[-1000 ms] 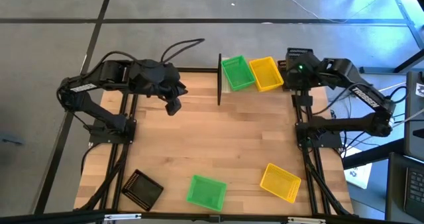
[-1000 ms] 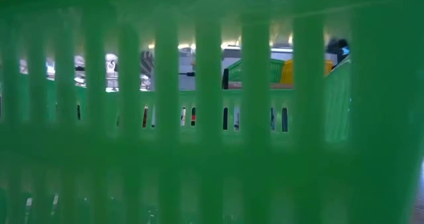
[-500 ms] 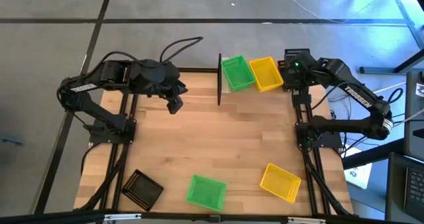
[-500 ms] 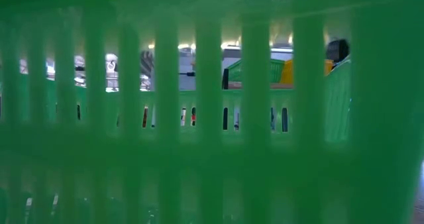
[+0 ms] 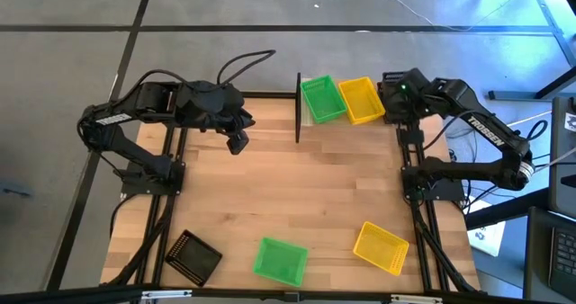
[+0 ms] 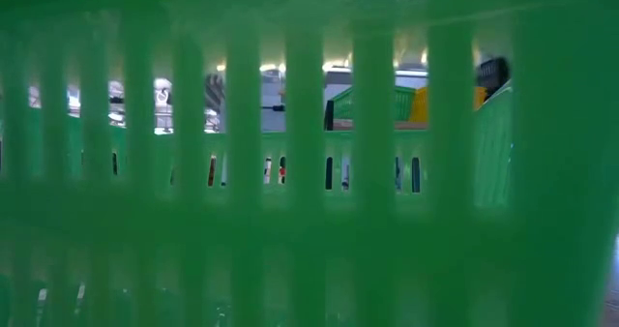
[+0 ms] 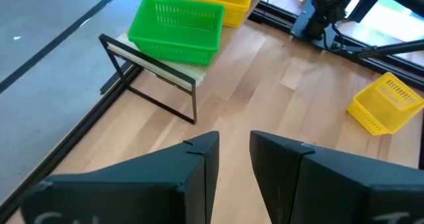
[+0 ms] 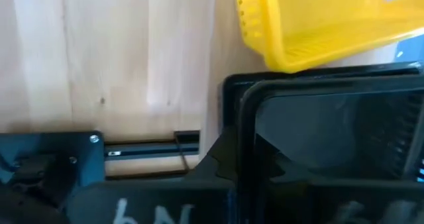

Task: Stack baskets on shelf by color
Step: Stack the top black bin on the black bin on the shelf

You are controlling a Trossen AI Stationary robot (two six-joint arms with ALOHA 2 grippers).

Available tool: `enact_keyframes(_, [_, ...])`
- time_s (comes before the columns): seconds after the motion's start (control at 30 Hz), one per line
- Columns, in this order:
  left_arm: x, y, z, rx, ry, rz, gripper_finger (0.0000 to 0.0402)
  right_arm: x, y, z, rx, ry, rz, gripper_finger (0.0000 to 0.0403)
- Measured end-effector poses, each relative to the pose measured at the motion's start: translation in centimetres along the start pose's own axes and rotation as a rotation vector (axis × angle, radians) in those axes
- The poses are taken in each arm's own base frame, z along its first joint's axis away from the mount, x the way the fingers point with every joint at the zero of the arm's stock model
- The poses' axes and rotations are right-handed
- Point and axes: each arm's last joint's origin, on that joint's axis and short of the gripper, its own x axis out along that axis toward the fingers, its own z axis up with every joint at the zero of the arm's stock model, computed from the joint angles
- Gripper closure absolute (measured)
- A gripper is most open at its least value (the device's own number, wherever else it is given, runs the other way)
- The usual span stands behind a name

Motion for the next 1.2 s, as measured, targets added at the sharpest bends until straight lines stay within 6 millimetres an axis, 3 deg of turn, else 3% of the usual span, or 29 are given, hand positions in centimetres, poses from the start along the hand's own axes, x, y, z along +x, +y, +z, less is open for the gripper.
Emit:
enact_keyframes(0.43, [0.00, 0.00, 0.00, -0.001, 0.000, 0.000, 0.0324, 0.10, 0.11, -0.07, 0.014, 0.017, 0.022, 0.0400])
enact_keyframes(0.97, [-0.02, 0.01, 0.00, -0.001, 0.000, 0.000, 0.0324, 0.11, -0.11, 0.05, 0.010, 0.013, -0.007, 0.0325])
enact_keyframes(1.2, [-0.02, 0.01, 0.00, -0.001, 0.000, 0.000, 0.0324, 0.09, -0.60, 0.27, 0.022, 0.017, -0.081, 0.0322])
